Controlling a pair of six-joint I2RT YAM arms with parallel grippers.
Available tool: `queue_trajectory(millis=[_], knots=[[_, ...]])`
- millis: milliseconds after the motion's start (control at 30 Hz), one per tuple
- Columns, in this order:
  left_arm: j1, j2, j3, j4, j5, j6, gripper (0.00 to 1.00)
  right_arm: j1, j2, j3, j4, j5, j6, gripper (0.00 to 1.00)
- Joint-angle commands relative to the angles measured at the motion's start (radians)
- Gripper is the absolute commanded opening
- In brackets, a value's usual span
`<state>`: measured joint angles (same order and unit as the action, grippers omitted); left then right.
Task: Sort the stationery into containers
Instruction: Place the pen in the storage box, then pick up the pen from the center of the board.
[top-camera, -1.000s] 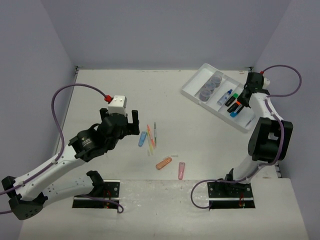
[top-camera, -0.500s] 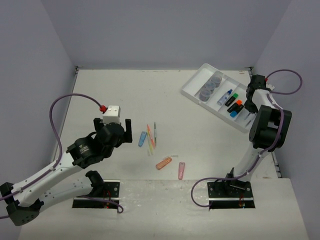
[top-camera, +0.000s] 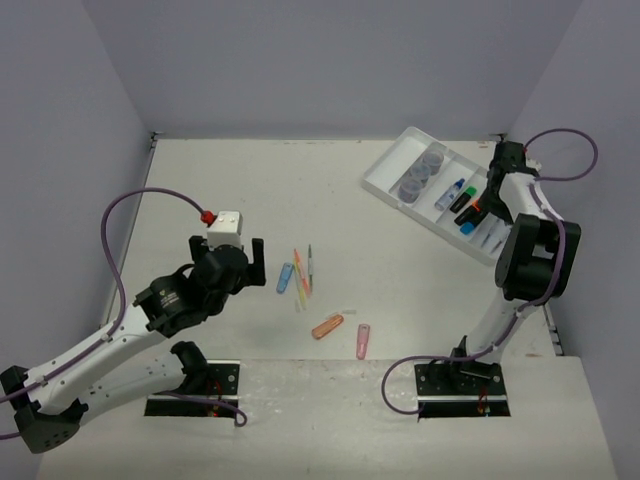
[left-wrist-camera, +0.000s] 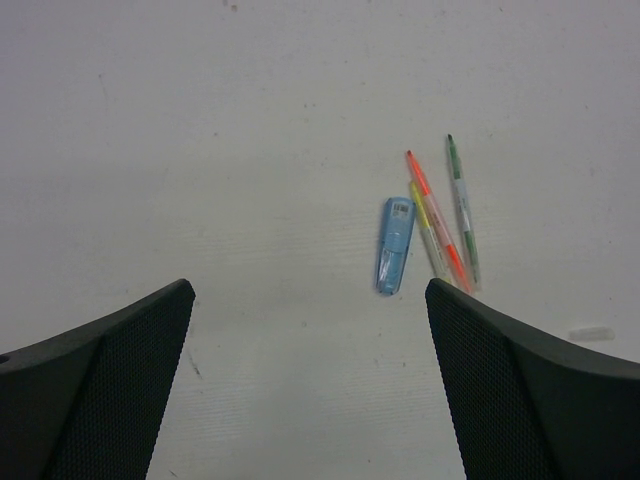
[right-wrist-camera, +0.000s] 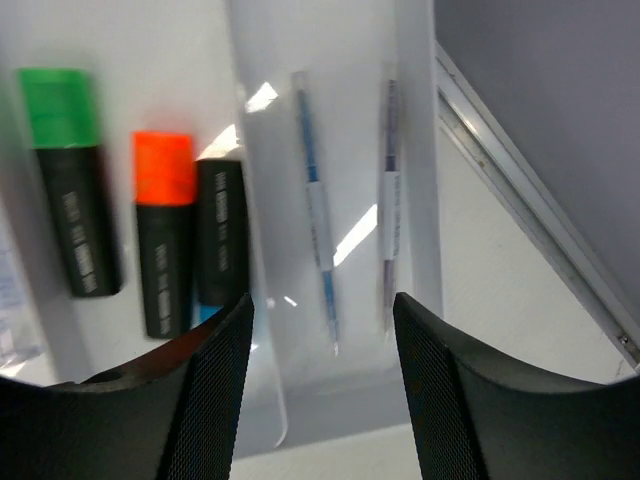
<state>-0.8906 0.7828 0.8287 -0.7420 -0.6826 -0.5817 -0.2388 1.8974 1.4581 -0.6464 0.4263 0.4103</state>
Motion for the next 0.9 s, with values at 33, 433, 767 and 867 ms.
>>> queue_trajectory(millis=[33, 433, 767, 867], knots=[[0.043, 0.006, 0.000, 0.043, 0.001, 0.031, 1.00, 0.195, -0.220, -0.022, 0.004, -0.020, 0.020, 0.59], [0.122, 0.000, 0.008, 0.017, -0.066, -0.005, 1.00, 0.592, -0.581, -0.260, 0.049, -0.095, 0.058, 0.57], [0.228, -0.020, 0.030, -0.040, -0.157, -0.119, 1.00, 0.610, -0.880, -0.426, 0.002, -0.289, 0.031, 0.66], [0.229, -0.031, 0.030, -0.056, -0.177, -0.148, 1.00, 0.610, -0.856, -0.411, -0.001, -0.292, 0.030, 0.68]])
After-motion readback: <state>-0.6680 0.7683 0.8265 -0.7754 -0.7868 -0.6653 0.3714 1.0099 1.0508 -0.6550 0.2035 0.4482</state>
